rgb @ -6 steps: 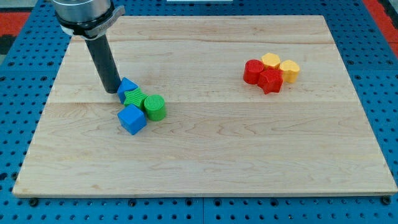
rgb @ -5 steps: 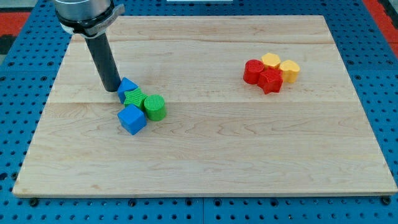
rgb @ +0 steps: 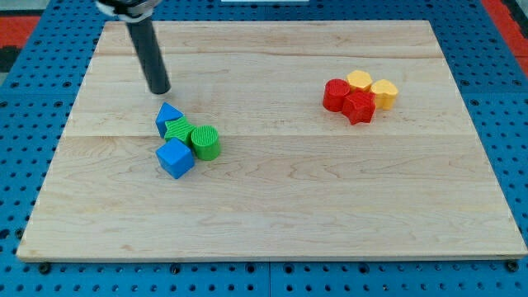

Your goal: Push red star to the center

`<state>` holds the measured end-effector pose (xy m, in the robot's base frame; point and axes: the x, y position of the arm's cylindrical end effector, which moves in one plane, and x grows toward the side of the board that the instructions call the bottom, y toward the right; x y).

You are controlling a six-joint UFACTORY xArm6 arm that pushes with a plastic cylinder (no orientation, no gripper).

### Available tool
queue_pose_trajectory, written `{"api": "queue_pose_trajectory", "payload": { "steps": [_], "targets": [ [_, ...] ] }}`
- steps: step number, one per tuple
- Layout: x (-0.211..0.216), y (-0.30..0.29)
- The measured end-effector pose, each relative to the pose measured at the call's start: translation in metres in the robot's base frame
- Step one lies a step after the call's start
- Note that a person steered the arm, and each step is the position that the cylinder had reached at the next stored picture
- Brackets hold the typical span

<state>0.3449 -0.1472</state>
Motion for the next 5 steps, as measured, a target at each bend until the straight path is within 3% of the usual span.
{"api": "queue_pose_trajectory", "payload": {
  "steps": [1, 2, 3, 4, 5],
  "targets": [
    [-0.032, 0.054],
    [-0.054, 0.152],
    [-0.046, 0.283],
    [-0.02, 0.375],
    [0.046, 0.397]
  ]
}}
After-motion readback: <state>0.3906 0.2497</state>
